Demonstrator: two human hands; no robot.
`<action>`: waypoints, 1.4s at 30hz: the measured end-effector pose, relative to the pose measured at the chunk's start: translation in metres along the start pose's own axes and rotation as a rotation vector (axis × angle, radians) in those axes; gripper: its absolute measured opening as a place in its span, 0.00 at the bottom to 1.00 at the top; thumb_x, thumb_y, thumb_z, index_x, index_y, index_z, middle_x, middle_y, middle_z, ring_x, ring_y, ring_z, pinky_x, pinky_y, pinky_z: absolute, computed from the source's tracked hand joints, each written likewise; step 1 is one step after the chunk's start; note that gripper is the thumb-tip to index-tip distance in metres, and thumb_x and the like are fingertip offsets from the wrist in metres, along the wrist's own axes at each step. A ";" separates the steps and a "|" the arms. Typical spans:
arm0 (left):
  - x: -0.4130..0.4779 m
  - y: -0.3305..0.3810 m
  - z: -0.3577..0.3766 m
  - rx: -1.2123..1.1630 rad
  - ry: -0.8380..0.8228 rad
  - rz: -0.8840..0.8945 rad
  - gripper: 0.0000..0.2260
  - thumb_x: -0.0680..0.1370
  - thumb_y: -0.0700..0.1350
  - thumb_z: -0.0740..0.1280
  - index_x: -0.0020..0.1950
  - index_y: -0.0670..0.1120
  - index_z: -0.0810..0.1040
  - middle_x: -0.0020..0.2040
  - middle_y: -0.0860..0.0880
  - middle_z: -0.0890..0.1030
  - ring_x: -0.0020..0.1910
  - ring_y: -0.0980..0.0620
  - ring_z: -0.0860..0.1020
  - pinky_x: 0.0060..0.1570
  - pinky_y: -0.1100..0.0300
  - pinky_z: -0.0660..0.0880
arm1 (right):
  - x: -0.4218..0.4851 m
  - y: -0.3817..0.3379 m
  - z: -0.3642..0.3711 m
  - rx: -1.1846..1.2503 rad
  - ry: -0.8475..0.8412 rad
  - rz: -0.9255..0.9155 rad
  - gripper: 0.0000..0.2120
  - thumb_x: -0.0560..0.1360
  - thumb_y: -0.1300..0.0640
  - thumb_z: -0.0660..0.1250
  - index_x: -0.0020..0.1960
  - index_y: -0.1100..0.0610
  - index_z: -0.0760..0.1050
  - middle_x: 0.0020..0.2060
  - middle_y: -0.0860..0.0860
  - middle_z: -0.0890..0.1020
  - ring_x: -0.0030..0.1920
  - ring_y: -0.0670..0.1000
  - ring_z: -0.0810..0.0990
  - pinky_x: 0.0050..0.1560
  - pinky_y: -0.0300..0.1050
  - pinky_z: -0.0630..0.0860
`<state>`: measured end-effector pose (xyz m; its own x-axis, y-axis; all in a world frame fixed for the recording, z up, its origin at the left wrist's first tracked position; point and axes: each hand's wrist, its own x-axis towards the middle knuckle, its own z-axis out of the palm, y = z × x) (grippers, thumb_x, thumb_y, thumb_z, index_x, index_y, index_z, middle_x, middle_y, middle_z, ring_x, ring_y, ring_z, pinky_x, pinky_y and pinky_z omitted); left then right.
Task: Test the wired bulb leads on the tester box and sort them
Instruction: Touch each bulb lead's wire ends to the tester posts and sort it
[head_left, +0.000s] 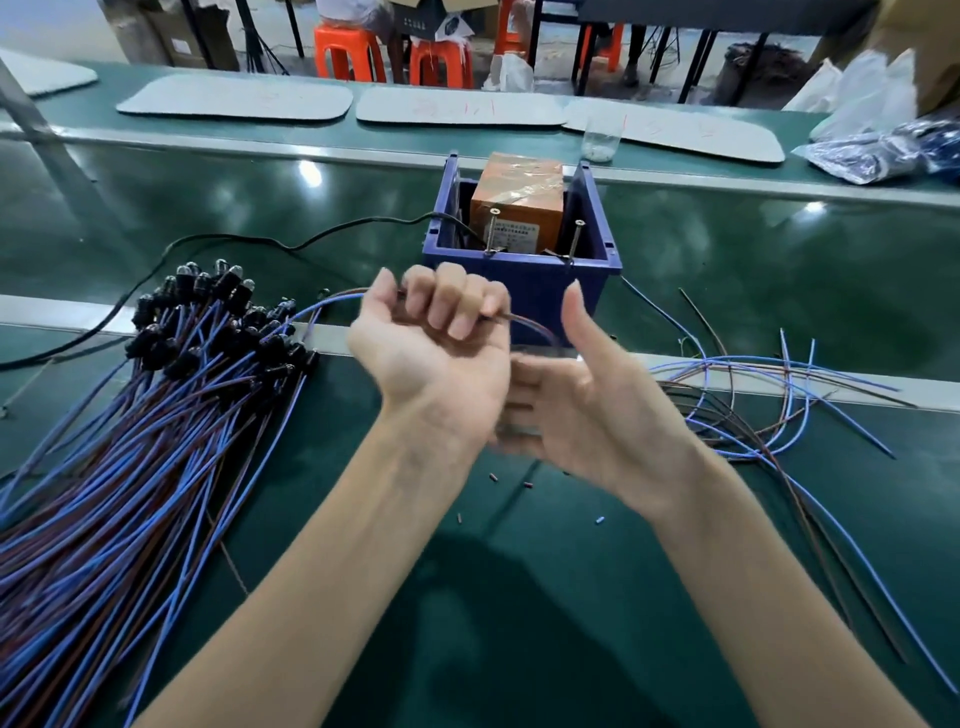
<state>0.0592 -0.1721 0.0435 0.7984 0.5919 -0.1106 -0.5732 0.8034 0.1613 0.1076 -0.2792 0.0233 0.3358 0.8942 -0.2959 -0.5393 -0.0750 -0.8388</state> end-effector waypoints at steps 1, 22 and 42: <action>-0.002 -0.004 -0.002 0.021 -0.005 -0.027 0.19 0.79 0.46 0.50 0.27 0.47 0.58 0.23 0.51 0.56 0.20 0.54 0.55 0.25 0.61 0.60 | 0.003 0.001 0.004 0.154 0.039 -0.054 0.36 0.68 0.30 0.57 0.56 0.60 0.76 0.44 0.53 0.84 0.43 0.49 0.83 0.42 0.41 0.79; 0.000 -0.019 -0.013 0.809 0.111 0.200 0.11 0.84 0.43 0.54 0.44 0.46 0.72 0.23 0.56 0.60 0.20 0.59 0.56 0.19 0.66 0.54 | -0.021 -0.029 -0.024 0.152 0.542 -0.602 0.13 0.79 0.55 0.60 0.37 0.57 0.72 0.25 0.45 0.62 0.22 0.41 0.57 0.20 0.32 0.54; -0.042 -0.075 -0.045 1.015 0.012 0.091 0.12 0.82 0.39 0.55 0.41 0.48 0.69 0.26 0.58 0.70 0.24 0.61 0.65 0.26 0.69 0.63 | -0.009 -0.010 -0.013 -0.204 0.597 -0.420 0.12 0.76 0.53 0.67 0.37 0.58 0.79 0.20 0.44 0.60 0.22 0.43 0.59 0.23 0.32 0.61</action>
<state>0.0600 -0.2539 -0.0083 0.7542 0.6534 -0.0653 -0.2003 0.3235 0.9248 0.1204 -0.2922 0.0282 0.8741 0.4788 -0.0812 -0.1394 0.0873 -0.9864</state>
